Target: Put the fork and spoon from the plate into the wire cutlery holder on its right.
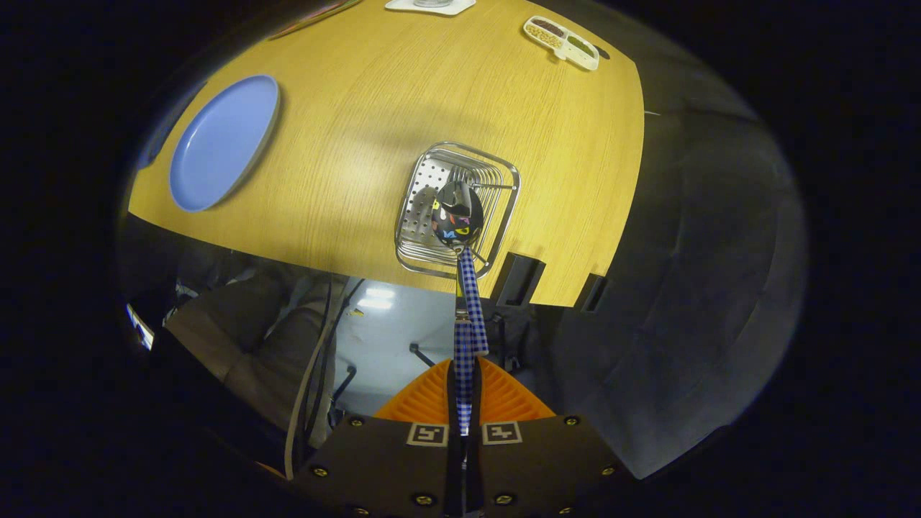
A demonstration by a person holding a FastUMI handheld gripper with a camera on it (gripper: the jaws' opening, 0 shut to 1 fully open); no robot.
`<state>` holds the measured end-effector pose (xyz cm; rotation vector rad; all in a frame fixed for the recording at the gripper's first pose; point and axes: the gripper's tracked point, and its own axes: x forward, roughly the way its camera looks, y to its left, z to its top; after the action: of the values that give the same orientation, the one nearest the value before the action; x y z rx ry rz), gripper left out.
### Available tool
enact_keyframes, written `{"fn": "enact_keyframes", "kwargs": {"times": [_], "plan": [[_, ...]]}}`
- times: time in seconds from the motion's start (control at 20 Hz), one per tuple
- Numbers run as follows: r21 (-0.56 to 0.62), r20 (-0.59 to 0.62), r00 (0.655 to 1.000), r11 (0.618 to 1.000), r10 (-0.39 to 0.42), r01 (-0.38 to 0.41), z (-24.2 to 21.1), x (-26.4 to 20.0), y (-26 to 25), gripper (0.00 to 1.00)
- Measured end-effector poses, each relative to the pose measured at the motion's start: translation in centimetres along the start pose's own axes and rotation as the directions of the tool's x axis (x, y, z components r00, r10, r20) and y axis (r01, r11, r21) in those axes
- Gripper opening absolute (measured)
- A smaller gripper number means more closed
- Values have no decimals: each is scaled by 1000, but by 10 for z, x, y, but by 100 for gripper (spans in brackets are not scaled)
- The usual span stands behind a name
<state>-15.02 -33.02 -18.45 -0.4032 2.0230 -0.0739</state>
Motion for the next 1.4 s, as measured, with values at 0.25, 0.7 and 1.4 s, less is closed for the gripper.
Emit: {"fn": "enact_keyframes", "kwargs": {"times": [0.25, 0.7, 1.4], "plan": [[-81, -39, 999, 996, -31, 28, 17, -5, -3, 3], [-100, -24, 999, 994, -43, 41, 33, -8, -9, 13], [30, 293, 956, 1000, -14, 5, 36, -58, -3, 97]]}}
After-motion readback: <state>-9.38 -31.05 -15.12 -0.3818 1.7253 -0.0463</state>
